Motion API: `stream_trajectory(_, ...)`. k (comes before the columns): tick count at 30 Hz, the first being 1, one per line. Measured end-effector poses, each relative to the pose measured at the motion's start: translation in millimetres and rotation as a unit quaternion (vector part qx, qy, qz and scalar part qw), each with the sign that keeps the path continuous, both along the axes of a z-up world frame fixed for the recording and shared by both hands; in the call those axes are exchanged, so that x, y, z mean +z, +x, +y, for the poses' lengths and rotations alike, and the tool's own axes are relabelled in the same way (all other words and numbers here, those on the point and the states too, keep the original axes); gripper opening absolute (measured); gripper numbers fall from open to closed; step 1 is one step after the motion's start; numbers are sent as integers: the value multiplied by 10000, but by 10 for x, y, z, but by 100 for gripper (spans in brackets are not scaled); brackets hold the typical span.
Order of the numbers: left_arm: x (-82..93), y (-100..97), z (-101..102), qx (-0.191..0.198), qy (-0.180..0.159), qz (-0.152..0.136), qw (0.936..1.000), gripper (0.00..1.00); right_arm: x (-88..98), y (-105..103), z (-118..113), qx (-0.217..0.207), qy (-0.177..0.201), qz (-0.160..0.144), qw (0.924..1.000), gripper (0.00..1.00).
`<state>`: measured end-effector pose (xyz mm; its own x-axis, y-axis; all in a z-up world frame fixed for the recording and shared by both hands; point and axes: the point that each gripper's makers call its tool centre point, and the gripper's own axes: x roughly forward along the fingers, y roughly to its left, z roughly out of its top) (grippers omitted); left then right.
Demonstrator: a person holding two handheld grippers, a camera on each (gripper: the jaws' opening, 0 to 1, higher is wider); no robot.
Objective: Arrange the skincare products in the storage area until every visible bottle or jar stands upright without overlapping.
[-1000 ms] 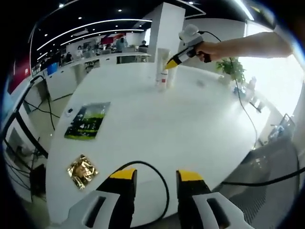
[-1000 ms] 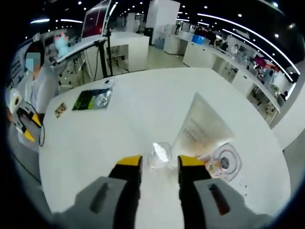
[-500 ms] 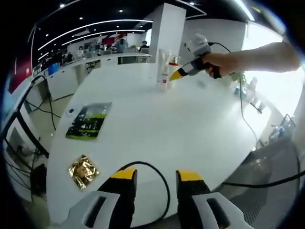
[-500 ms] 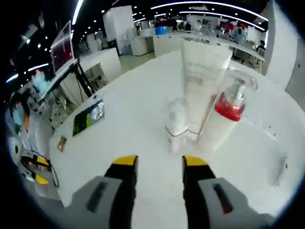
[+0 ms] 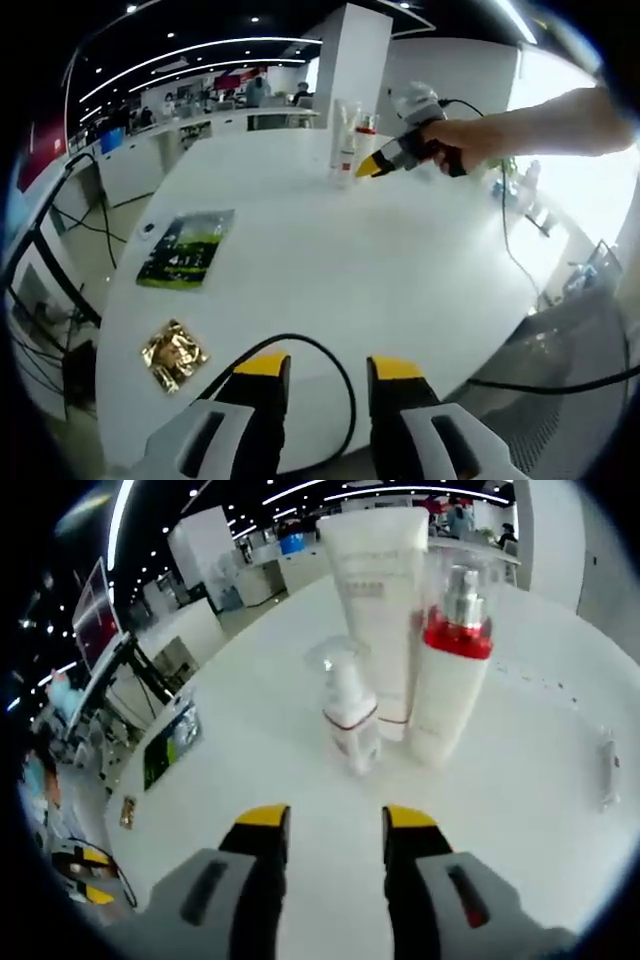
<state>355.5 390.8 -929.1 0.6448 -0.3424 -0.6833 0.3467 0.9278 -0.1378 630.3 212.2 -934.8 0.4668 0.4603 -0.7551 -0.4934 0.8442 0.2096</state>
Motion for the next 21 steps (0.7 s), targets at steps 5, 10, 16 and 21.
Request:
stream_trajectory(5,-9,-7,3,1,6,24,10000,31,-33,7,32,-196,75,25,9998,38)
stream_trajectory(10,-15,-9,3,-12,15,36,10000,31,-40,23,134,-239,93,38,9997,40)
stream_trajectory(16,-24,-8,11,-3,22,50,10000,30,2,154,192,-359,80,-100,9993,45)
stream_trajectory(21,-34,-11,21,16,34,82,10000,30,-20,258,112,-635,-45,-198,9978,47)
